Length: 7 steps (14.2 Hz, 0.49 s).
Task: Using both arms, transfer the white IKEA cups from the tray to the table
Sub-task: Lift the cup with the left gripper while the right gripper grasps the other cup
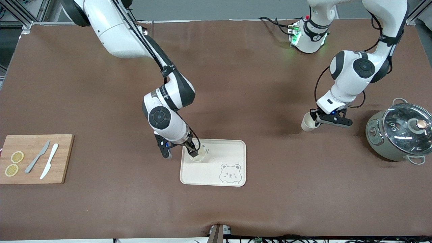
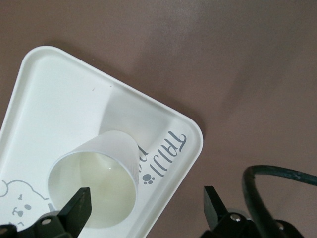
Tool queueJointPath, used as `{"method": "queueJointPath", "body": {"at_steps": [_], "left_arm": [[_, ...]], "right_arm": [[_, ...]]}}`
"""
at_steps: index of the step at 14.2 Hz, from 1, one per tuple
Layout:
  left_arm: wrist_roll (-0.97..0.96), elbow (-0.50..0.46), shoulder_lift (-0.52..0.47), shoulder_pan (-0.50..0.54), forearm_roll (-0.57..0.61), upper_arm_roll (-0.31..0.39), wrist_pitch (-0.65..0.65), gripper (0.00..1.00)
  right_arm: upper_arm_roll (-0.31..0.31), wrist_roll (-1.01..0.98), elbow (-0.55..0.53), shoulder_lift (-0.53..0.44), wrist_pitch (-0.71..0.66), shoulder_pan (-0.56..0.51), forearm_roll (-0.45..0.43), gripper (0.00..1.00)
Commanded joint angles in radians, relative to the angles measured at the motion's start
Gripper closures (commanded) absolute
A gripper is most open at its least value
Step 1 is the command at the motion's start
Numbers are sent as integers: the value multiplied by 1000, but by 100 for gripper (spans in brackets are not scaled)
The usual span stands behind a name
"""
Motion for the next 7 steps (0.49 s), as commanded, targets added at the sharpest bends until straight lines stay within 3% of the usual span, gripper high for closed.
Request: {"method": "queueJointPath", "body": {"at_steps": [1,4,7], "left_arm": [[21,-24,2,17,-9,-20,24,100],[21,-24,24,17,-8,-20,24,100],[23,-19,62,17,-8,-20,34,100]], "right_arm": [[-9,31,30,29,3,16,-19,14],[-10,37,30,43,25,19,-19,17],[-9,76,30,52,61,21,-20,43]]}}
